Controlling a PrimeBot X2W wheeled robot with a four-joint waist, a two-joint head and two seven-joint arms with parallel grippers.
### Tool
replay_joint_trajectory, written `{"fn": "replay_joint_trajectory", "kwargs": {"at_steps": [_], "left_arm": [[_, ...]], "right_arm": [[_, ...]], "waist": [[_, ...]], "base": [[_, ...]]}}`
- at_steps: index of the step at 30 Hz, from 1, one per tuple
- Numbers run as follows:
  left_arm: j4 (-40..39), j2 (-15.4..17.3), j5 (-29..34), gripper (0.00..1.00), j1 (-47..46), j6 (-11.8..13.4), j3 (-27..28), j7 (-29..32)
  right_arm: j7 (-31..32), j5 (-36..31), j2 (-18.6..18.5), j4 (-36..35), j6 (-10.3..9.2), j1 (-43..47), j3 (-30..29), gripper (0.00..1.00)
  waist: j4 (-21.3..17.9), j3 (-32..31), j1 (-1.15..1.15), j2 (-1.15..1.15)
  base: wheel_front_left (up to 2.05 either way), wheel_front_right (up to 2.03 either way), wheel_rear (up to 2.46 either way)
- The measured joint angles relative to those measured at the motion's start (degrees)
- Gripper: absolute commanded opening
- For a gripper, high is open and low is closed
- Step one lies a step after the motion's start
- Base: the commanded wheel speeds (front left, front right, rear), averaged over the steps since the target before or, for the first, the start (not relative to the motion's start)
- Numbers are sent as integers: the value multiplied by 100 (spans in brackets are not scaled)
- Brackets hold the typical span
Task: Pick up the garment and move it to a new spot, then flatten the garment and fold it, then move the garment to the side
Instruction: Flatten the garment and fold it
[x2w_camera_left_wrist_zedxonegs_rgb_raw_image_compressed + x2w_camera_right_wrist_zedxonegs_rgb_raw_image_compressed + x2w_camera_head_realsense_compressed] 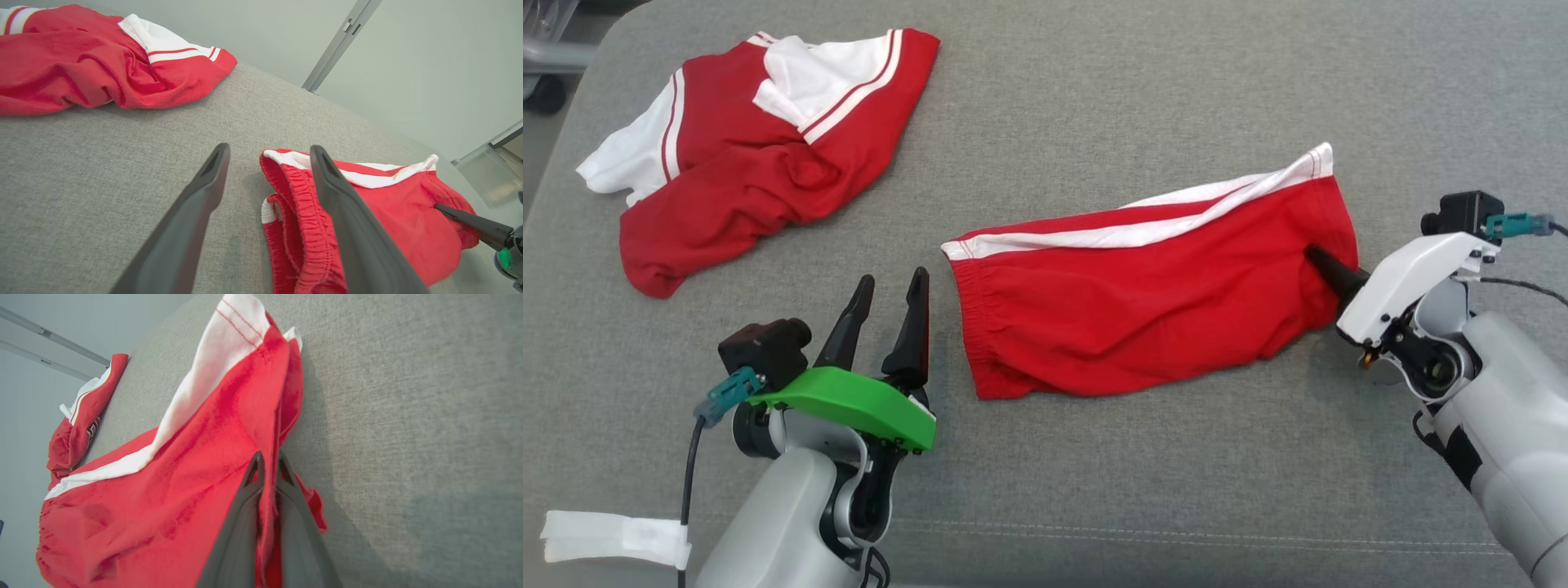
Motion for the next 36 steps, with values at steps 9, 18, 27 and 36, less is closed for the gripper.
{"fn": "replay_joint_trajectory", "kwargs": {"at_steps": [9, 18, 27, 36], "left_arm": [[-103, 45, -11, 100, 205, 1, 108, -42], [-193, 123, -16, 100, 375, 11, 51, 21], [-299, 144, -15, 100, 410, 16, -44, 68], [-358, 174, 1, 100, 751, 70, -55, 65]], "right_arm": [[-561, 183, 276, -229, 0, 463, -126, 0], [-748, 185, 324, -322, -75, 851, -151, 0], [-965, 202, 405, -140, -261, 1141, -176, 80], [-1380, -76, 327, -158, -388, 1285, -109, 100]], "waist": [[-452, -333, 0, 0], [-787, -598, 0, 0], [-842, -723, 0, 0], [-941, -828, 0, 0]], "base": [[0, 0, 0], [0, 0, 0], [0, 0, 0], [0, 0, 0]]}}
